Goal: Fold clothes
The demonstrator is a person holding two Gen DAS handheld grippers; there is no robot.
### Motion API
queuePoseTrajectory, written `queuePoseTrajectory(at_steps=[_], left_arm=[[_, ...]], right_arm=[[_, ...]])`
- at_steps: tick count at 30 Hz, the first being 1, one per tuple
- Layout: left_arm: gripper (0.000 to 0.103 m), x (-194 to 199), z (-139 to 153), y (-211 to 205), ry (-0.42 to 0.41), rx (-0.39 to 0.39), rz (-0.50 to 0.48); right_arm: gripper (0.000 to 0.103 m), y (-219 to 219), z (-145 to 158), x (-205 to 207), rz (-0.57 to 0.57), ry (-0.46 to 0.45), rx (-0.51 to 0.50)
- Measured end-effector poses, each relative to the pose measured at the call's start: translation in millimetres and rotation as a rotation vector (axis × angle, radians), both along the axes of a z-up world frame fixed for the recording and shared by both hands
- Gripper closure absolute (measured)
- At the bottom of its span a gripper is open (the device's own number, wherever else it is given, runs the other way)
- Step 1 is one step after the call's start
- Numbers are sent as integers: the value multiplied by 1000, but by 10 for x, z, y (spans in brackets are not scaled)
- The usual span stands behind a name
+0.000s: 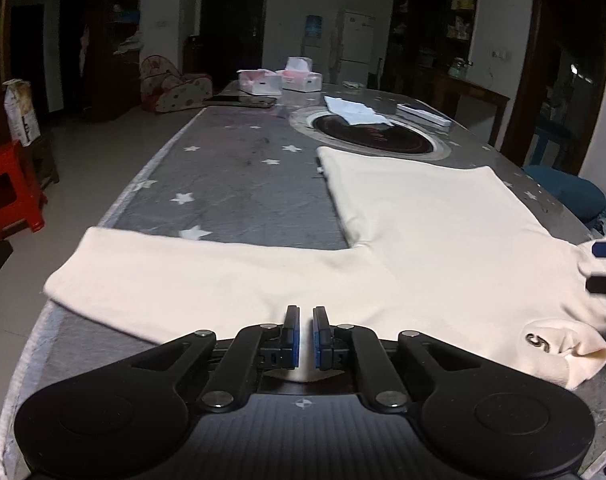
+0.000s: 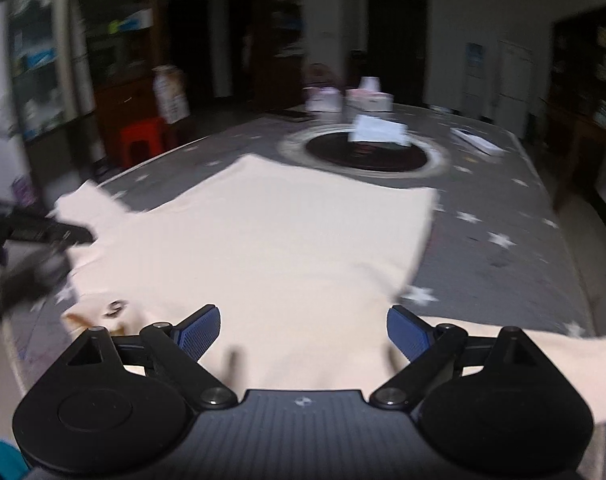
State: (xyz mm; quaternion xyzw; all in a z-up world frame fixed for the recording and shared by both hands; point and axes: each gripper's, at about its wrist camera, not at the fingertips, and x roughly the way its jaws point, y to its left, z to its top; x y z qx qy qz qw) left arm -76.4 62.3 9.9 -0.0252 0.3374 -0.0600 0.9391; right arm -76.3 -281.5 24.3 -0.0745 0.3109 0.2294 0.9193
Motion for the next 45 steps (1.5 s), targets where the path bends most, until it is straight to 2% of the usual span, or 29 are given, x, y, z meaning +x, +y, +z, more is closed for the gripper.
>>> queuePoseTrajectory(at_steps=[6, 10, 14, 20, 25, 28, 31, 36, 41, 44, 45], left_arm=[[94, -2, -7, 100, -3, 10, 19], [94, 22, 27, 73, 6, 21, 28], [93, 18, 133, -97, -11, 17, 0], [89, 55, 308, -622, -60, -7, -151], [75, 138, 318, -1065, -68, -26, -266], [75, 160, 273, -1334, -60, -40, -331], [75, 131, 225, -1557, -54, -50, -392], [75, 70, 144, -1844, -32, -53, -465], [75, 35, 74, -2004, -5, -41, -505], [75, 11, 58, -2067, 0, -35, -522], [75, 5, 54, -2086, 2, -32, -527]], right_arm=[[11, 365, -183, -220, 110, -18, -140], [11, 310, -111, -386, 108, -47, -149], [11, 192, -45, -438, 74, -47, -116], [12, 86, -129, -472, 47, -2, -67], [18, -291, 25, -457, -80, -23, -9], [24, -683, 50, -358, -224, -9, 12], [41, -1140, 7, -236, -383, 30, 51], [49, -1737, -108, -108, -603, 64, 70], [54, -2050, -249, -50, -670, 96, 126], [56, -2220, -298, -29, -680, 118, 213], [60, -2257, -312, -27, -681, 121, 240]])
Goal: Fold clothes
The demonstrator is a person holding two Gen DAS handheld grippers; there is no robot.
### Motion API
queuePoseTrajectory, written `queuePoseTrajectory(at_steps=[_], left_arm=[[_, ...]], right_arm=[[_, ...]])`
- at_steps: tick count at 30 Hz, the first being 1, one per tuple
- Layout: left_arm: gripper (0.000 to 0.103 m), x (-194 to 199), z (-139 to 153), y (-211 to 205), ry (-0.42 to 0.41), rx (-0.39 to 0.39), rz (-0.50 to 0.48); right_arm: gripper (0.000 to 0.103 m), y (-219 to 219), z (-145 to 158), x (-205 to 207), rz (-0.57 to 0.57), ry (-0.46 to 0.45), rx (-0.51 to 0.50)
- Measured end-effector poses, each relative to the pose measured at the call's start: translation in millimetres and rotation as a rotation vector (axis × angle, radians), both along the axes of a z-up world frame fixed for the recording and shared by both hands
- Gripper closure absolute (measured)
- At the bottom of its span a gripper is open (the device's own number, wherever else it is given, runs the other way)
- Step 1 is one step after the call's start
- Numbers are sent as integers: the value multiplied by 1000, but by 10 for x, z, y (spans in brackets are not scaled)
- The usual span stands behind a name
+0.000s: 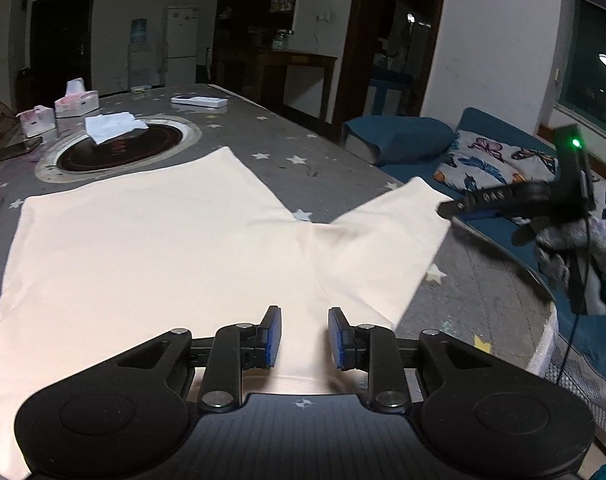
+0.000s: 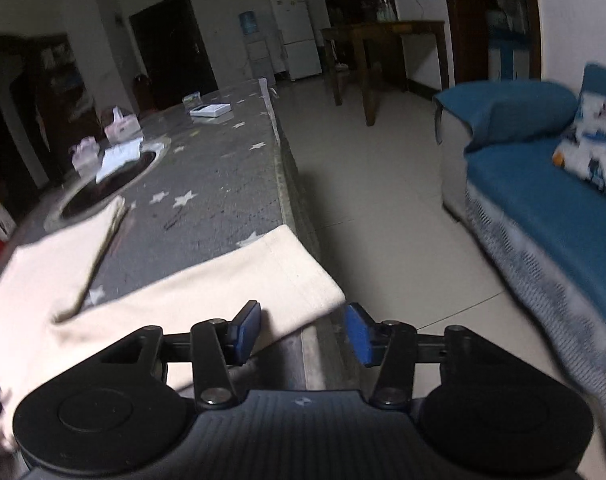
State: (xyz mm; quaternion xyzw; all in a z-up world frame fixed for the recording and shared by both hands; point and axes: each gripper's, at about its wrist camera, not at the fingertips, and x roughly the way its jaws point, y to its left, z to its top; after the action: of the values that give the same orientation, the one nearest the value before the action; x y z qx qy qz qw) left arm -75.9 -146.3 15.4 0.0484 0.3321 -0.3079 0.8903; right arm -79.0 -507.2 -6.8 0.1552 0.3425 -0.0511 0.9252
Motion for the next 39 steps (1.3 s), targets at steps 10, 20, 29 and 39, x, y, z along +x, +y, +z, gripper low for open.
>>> queuePoseTrajectory(at_steps=[10, 20, 29, 39], left_arm=[[75, -14, -56, -125, 9, 31, -22], [74, -3, -70, -162, -14, 34, -45], [62, -41, 118, 325, -60, -24, 68], [58, -172, 107, 944, -60, -54, 203]], right_arm=[[99, -88, 137, -103, -33, -92, -4], [99, 68, 660, -96, -1, -195, -28], [99, 779, 1298, 47, 219, -292, -43], [99, 2203, 1437, 363, 548, -281, -5]])
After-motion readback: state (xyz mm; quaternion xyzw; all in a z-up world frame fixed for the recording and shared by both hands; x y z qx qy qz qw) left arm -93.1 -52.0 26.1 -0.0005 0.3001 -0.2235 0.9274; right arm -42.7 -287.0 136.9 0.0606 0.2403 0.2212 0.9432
